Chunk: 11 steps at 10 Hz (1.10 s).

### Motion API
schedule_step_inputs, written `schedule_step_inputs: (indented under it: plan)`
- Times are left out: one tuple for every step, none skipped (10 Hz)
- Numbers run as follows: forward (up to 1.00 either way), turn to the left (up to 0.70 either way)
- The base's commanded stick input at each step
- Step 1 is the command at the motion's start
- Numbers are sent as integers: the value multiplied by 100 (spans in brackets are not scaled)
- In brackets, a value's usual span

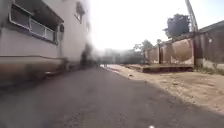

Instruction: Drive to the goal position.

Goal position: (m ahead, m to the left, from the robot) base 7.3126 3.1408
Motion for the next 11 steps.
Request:
schedule_step_inputs:
  plan:
    - [100,0]
    - [100,0]
    - [100,0]
    - [100,0]
    - [100,0]
    - [100,0]
    - [100,0]
    - [100,0]
    - [100,0]
    - [100,0]
    - [100,0]
